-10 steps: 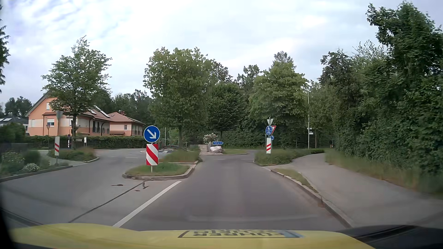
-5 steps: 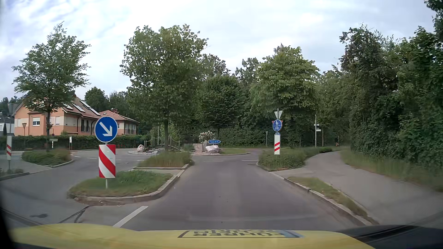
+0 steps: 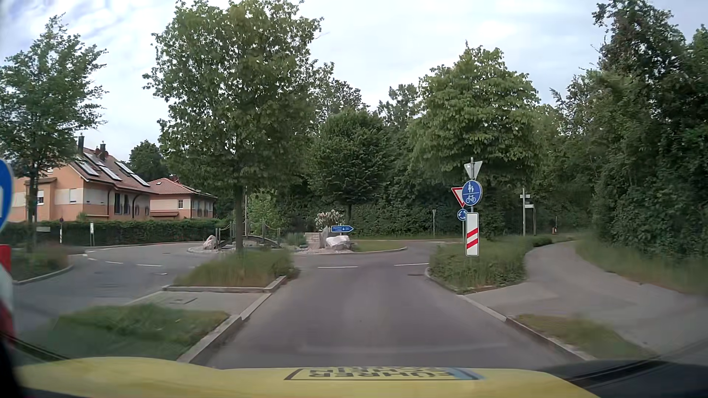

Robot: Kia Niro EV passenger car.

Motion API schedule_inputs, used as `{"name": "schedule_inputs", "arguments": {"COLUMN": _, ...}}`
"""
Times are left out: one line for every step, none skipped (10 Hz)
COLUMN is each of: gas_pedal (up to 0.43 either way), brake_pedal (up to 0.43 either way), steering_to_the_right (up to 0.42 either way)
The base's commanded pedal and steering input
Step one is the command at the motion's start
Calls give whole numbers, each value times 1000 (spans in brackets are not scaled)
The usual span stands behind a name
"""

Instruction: Follow the waypoints while adhering to traffic rules and regulations

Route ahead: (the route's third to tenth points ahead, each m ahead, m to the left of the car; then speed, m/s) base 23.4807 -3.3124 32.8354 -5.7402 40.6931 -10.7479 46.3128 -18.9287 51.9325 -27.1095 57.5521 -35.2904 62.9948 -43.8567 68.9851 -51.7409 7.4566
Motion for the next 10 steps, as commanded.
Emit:
{"name": "schedule_inputs", "arguments": {"gas_pedal": 0, "brake_pedal": 0, "steering_to_the_right": -30}}
{"name": "schedule_inputs", "arguments": {"gas_pedal": 0, "brake_pedal": 0, "steering_to_the_right": -30}}
{"name": "schedule_inputs", "arguments": {"gas_pedal": 0, "brake_pedal": 0, "steering_to_the_right": -28}}
{"name": "schedule_inputs", "arguments": {"gas_pedal": 0, "brake_pedal": 0, "steering_to_the_right": -28}}
{"name": "schedule_inputs", "arguments": {"gas_pedal": 0, "brake_pedal": 0, "steering_to_the_right": -25}}
{"name": "schedule_inputs", "arguments": {"gas_pedal": 0, "brake_pedal": 0, "steering_to_the_right": -20}}
{"name": "schedule_inputs", "arguments": {"gas_pedal": 0, "brake_pedal": 0, "steering_to_the_right": -10}}
{"name": "schedule_inputs", "arguments": {"gas_pedal": 0, "brake_pedal": 0, "steering_to_the_right": -5}}
{"name": "schedule_inputs", "arguments": {"gas_pedal": 0, "brake_pedal": 0, "steering_to_the_right": 0}}
{"name": "schedule_inputs", "arguments": {"gas_pedal": 0, "brake_pedal": 0, "steering_to_the_right": 0}}
